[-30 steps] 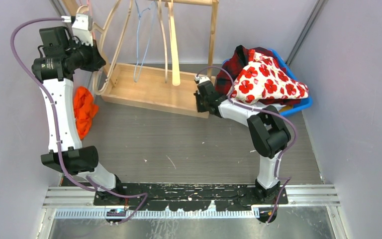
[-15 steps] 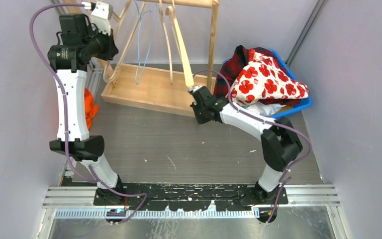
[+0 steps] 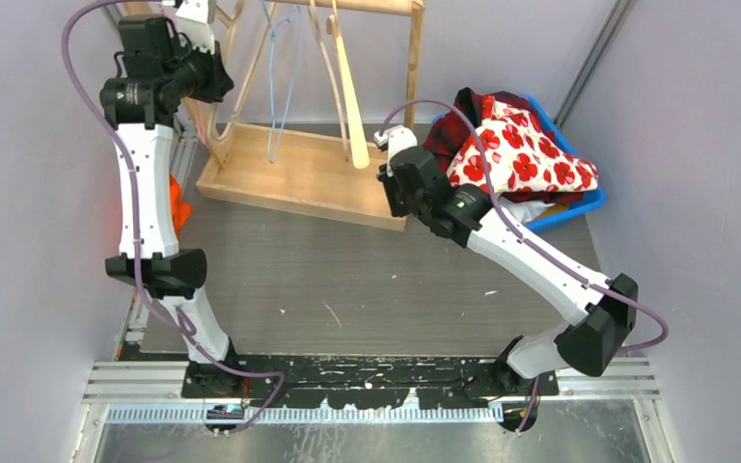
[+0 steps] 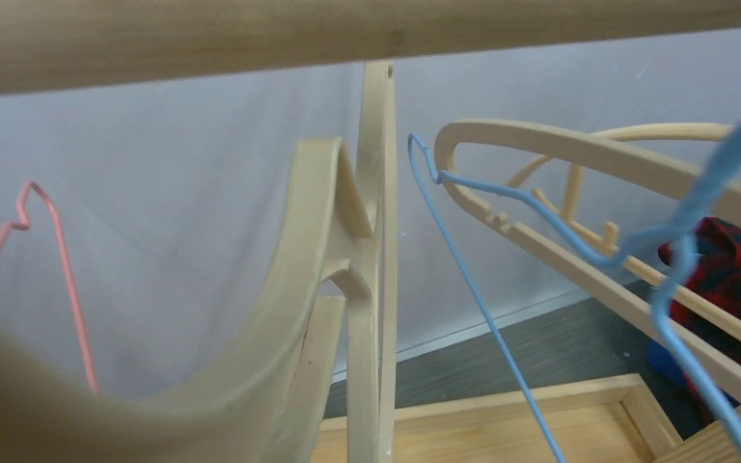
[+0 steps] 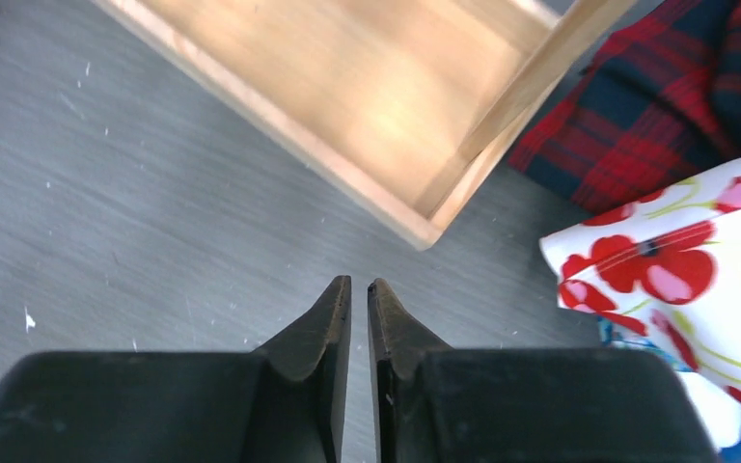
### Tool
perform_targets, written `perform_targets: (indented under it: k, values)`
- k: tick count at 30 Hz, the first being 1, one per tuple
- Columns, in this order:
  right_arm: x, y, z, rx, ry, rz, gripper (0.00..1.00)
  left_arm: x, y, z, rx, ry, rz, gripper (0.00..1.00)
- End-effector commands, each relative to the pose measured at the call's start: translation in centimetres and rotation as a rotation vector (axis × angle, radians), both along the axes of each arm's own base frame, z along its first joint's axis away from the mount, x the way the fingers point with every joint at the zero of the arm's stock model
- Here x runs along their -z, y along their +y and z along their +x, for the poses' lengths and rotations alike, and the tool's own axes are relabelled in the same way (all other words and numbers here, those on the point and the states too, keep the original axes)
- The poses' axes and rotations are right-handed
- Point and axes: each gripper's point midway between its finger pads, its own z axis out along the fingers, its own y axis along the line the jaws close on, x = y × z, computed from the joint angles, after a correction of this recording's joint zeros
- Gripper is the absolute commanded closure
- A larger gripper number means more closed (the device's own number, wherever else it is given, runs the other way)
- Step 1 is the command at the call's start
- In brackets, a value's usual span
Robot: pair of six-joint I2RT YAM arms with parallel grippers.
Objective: Remove the skirt from the hanger
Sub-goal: Place the hanger on the clothesline.
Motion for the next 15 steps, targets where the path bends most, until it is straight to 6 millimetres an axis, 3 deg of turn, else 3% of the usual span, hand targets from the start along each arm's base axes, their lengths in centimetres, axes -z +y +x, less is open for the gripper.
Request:
perform_targets:
  k: [1, 6, 12, 13, 15]
  values:
    - [-6.2, -1.5, 1.2, 0.074, -0.167, 0.051, 0.81, -1.6, -0.9, 2.9, 0.025, -0.087, -0.066, 1.0]
    - [-7.8, -2.6, 1.0, 0.103, -0.208, 0.058, 0.81, -0.3, -1.4, 4.7, 0.035, -0.066, -0.101, 1.0]
    - [-8.7, -3.8, 1.1, 0.147, -0.245, 0.045, 0.77, 0.2, -1.8, 5.1, 0.052, -0.055, -0.117, 1.0]
    - [-8.8, -4.0, 1.1, 0.155, -0.251, 0.046, 0.74, 0.0, -1.7, 5.0, 0.051, -0.062, -0.116, 0.96]
    - [-9.0, -4.2, 1.3, 0.168, -0.268, 0.047, 0.68, -0.7, -1.7, 4.6, 0.054, -0.077, -0.109, 0.72]
